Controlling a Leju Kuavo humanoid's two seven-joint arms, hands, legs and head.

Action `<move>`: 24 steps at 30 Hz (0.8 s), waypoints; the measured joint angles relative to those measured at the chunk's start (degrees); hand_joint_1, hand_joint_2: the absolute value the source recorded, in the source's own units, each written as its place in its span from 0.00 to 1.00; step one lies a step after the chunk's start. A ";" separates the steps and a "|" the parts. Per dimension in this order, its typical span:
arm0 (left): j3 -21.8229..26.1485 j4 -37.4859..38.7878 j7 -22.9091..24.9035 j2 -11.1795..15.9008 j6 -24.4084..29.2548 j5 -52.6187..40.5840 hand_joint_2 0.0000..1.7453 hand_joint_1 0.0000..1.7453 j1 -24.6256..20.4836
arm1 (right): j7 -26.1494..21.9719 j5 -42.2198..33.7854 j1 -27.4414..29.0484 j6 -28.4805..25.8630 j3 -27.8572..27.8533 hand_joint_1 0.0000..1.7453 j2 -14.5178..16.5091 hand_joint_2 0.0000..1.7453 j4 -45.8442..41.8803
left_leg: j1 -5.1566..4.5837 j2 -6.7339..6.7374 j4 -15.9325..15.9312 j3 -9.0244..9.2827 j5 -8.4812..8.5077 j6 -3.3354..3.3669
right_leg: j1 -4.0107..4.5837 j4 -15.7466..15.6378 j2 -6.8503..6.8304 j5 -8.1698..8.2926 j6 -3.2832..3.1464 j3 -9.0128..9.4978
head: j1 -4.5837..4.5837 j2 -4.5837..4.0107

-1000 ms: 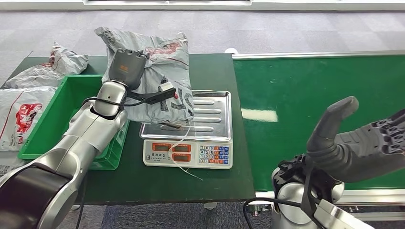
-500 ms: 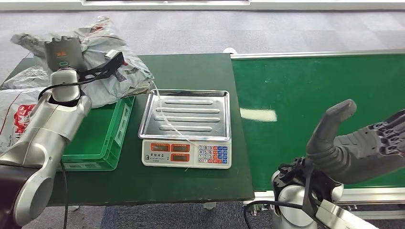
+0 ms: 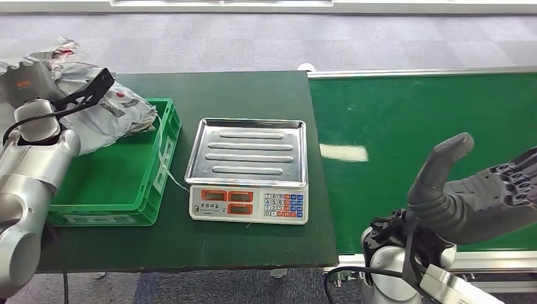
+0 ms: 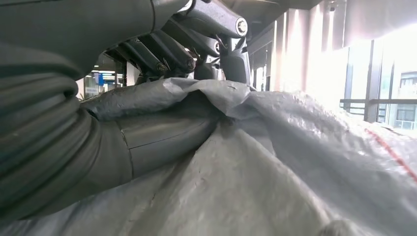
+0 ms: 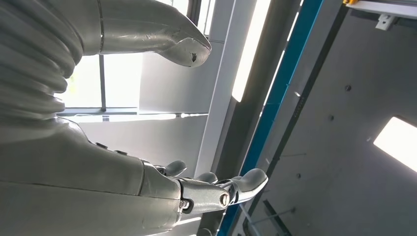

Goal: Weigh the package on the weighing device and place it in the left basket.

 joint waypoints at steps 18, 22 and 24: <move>7.58 0.68 -1.33 2.83 3.12 4.35 1.00 1.00 3.09 | 0.00 0.98 0.17 0.00 -0.78 0.00 0.00 1.00 0.00 | 0.01 0.00 -0.01 -0.01 0.01 -0.03 | 0.09 0.00 0.01 -0.05 -0.07 -0.02 | 0.00 0.00; 10.80 1.04 -1.75 3.06 2.23 5.92 0.50 0.23 3.51 | 0.00 1.59 0.50 0.00 -1.47 0.00 0.00 1.00 -0.03 | 0.00 0.00 0.00 -0.01 0.00 -0.04 | 0.08 0.00 0.00 -0.05 -0.07 -0.02 | 0.00 0.00; 12.16 1.11 -2.01 3.03 3.24 7.17 0.00 0.00 4.03 | 0.00 1.76 0.57 0.00 -1.71 0.00 0.00 1.00 -0.09 | 0.00 0.01 0.00 0.00 -0.01 -0.05 | 0.08 0.00 0.03 -0.05 -0.07 -0.03 | 0.00 0.00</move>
